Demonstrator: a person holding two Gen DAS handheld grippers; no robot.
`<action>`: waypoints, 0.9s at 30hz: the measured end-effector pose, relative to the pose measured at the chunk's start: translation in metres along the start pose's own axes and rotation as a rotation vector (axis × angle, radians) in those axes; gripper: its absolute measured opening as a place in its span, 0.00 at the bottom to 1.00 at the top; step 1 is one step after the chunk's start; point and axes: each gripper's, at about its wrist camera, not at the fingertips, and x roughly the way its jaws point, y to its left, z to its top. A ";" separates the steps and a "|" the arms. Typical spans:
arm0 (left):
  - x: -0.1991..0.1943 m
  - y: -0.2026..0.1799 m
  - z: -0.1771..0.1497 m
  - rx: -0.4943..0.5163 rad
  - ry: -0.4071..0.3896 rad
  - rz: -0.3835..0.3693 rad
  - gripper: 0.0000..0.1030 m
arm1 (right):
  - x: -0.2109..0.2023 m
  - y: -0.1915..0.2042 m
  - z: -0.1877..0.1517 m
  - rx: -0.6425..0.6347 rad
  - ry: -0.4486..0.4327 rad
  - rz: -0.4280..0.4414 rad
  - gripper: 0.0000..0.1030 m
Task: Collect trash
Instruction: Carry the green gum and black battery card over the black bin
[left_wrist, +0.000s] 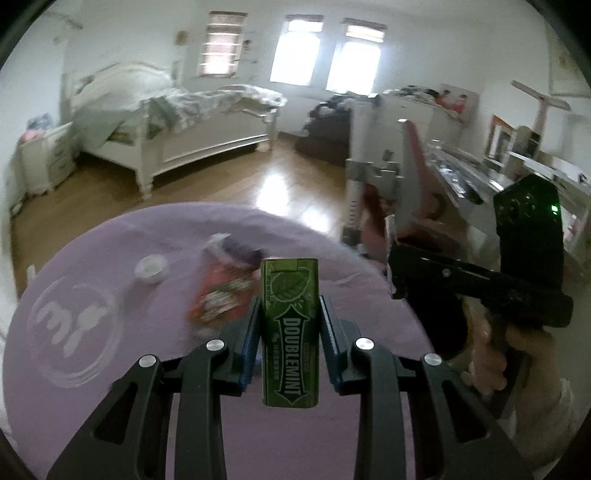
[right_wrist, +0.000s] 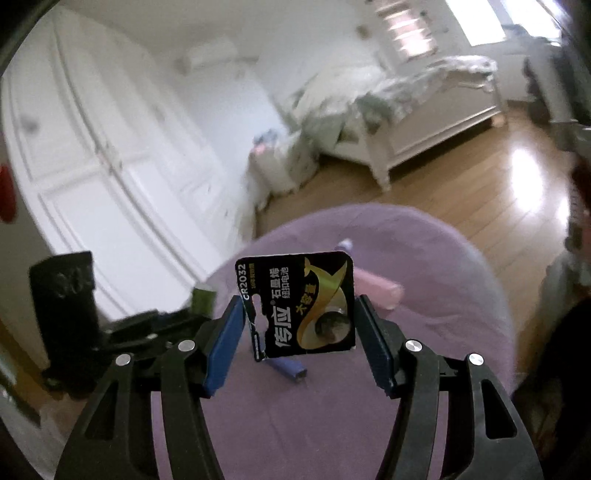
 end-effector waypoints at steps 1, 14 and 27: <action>0.004 -0.011 0.004 0.017 -0.003 -0.017 0.30 | -0.013 -0.004 -0.001 0.014 -0.023 -0.011 0.59; 0.059 -0.139 0.031 0.167 -0.009 -0.201 0.30 | -0.128 -0.080 -0.029 0.162 -0.169 -0.190 0.59; 0.136 -0.204 0.029 0.174 0.087 -0.321 0.30 | -0.183 -0.168 -0.071 0.381 -0.233 -0.307 0.60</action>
